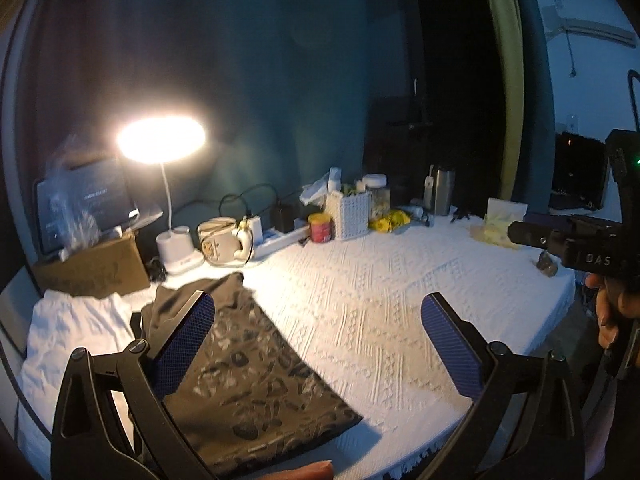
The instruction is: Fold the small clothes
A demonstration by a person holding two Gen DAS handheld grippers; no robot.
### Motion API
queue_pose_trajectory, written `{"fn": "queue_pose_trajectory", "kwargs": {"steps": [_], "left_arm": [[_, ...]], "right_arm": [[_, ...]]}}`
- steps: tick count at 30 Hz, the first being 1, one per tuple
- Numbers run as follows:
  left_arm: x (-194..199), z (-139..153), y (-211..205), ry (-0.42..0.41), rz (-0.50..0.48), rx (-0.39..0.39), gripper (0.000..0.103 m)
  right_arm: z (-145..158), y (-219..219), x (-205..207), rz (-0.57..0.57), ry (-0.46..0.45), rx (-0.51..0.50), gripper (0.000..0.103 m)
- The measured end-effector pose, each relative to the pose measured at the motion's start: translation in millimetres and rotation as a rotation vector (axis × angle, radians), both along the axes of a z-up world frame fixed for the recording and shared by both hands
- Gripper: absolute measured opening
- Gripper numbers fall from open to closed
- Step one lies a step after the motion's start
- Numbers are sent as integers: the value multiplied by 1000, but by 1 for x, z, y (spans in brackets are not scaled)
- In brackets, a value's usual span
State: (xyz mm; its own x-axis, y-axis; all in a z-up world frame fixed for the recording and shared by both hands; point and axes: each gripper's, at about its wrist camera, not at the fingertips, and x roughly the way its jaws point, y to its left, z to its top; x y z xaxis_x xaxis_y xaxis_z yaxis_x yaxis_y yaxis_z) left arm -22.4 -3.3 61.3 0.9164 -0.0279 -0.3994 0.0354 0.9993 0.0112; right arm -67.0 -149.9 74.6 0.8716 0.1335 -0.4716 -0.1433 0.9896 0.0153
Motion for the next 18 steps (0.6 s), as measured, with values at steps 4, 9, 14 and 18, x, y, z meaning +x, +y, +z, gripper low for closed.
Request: {"fn": "queue_pose_trajectory", "kwargs": {"steps": [4, 9, 14, 18], "left_arm": [[-5, 19, 0, -65, -9, -15, 102], [-8, 42, 4, -117, 11, -29, 102], [-15, 61, 17, -160, 29, -79, 102], [-27, 73, 22, -208, 15, -74, 102]], "right_arm": [[21, -3, -14, -12, -62, -14, 59], [40, -4, -28, -37, -118, -35, 59], [57, -6, -40, -56, -171, -42, 59], [68, -5, -50, -70, -208, -37, 82]]}}
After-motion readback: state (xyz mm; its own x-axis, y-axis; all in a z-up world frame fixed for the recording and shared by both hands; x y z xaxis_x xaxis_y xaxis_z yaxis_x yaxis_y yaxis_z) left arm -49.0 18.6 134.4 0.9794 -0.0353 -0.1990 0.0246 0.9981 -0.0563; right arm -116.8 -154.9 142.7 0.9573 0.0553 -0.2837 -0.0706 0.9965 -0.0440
